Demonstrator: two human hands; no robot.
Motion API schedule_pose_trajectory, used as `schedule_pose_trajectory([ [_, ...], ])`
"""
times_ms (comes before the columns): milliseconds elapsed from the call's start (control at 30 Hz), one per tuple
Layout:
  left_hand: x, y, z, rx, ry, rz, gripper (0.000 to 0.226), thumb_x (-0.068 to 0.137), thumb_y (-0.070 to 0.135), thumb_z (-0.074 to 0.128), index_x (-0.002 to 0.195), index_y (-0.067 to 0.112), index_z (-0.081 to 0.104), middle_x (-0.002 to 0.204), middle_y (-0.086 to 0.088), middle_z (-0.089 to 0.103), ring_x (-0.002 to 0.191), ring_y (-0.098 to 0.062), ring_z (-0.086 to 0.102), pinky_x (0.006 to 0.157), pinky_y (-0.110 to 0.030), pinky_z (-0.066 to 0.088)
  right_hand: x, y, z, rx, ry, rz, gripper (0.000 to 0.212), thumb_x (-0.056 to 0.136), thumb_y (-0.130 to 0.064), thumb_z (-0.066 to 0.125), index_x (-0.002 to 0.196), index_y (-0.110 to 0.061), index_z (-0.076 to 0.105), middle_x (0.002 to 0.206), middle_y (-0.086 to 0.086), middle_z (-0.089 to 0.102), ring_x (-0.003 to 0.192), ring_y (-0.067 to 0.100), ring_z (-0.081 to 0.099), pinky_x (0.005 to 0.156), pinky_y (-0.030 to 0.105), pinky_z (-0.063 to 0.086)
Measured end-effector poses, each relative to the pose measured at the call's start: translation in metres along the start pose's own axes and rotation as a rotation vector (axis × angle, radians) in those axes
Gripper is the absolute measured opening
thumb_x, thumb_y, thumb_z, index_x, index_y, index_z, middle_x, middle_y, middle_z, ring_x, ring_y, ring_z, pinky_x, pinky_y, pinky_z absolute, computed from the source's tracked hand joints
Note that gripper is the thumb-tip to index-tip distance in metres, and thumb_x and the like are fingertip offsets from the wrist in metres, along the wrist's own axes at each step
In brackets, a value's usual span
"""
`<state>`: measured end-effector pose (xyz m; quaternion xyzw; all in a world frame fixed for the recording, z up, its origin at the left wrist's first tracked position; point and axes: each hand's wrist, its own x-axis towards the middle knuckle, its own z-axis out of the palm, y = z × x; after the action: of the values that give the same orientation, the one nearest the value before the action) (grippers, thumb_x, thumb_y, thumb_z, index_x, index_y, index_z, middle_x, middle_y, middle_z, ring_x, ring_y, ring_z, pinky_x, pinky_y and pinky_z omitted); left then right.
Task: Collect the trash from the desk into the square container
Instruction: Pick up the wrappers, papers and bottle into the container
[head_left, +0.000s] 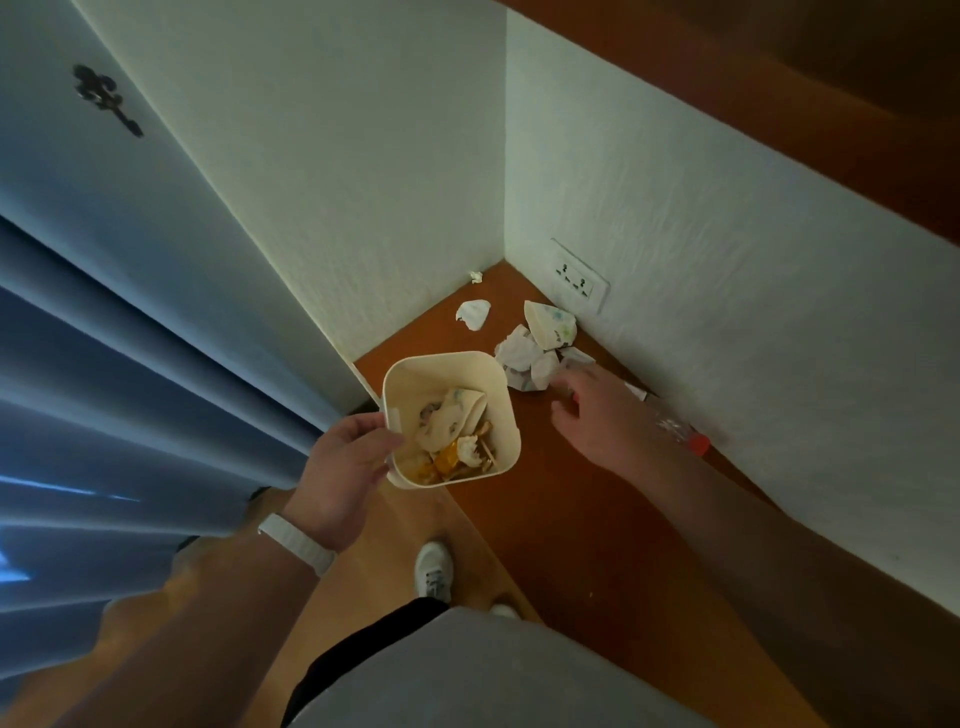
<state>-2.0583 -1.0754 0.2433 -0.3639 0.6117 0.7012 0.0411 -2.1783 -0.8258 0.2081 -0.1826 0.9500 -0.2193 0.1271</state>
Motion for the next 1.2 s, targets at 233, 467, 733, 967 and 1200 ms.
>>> schedule_pose_trajectory([
  [233, 0.038, 0.017, -0.011, 0.034, -0.057, -0.021, 0.026, 0.089, 0.001, 0.059, 0.114, -0.002, 0.063, 0.094, -0.018, 0.07, 0.079, -0.023, 0.07, 0.077, -0.039, 0.058, 0.037, 0.046, 0.028, -0.22, 0.011, 0.201, 0.057, 0.081, -0.034, 0.069, 0.13, -0.021, 0.044, 0.12, 0.004, 0.051, 0.102, 0.019, 0.05, 0.087, 0.039, 0.048],
  [467, 0.081, 0.039, -0.023, 0.061, -0.153, -0.013, 0.021, 0.089, -0.002, 0.057, 0.108, -0.003, 0.063, 0.078, -0.009, 0.068, 0.062, -0.013, 0.068, 0.057, -0.025, 0.054, 0.059, 0.051, 0.044, -0.336, -0.113, 0.305, 0.073, 0.081, -0.043, 0.063, 0.141, -0.021, 0.027, 0.131, 0.009, 0.047, 0.117, 0.031, 0.05, 0.092, 0.051, 0.048],
  [733, 0.126, 0.058, -0.019, 0.073, -0.241, -0.029, 0.018, 0.086, -0.004, 0.06, 0.1, 0.005, 0.065, 0.083, -0.011, 0.068, 0.067, -0.012, 0.067, 0.071, -0.032, 0.055, 0.054, 0.012, 0.018, -0.34, 0.049, 0.375, 0.064, 0.085, -0.047, 0.061, 0.136, -0.015, 0.039, 0.129, 0.008, 0.053, 0.113, 0.028, 0.053, 0.091, 0.043, 0.046],
  [967, 0.141, 0.066, -0.013, 0.081, -0.317, -0.026, 0.02, 0.086, 0.0, 0.061, 0.105, 0.004, 0.066, 0.101, -0.016, 0.074, 0.096, -0.029, 0.071, 0.076, -0.037, 0.055, 0.036, -0.075, -0.052, -0.062, 0.576, 0.252, 0.078, 0.072, -0.044, 0.08, 0.132, -0.011, 0.043, 0.122, 0.009, 0.054, 0.111, 0.025, 0.051, 0.086, 0.037, 0.045],
  [1200, 0.136, 0.075, -0.009, 0.061, -0.344, 0.012, 0.012, 0.088, -0.001, 0.061, 0.096, 0.007, 0.066, 0.095, -0.013, 0.073, 0.09, -0.026, 0.07, 0.076, -0.036, 0.054, 0.02, -0.147, -0.093, 0.329, 0.806, 0.068, 0.073, 0.069, -0.04, 0.084, 0.128, -0.026, 0.042, 0.119, -0.015, 0.048, 0.11, 0.005, 0.052, 0.08, 0.016, 0.047],
])
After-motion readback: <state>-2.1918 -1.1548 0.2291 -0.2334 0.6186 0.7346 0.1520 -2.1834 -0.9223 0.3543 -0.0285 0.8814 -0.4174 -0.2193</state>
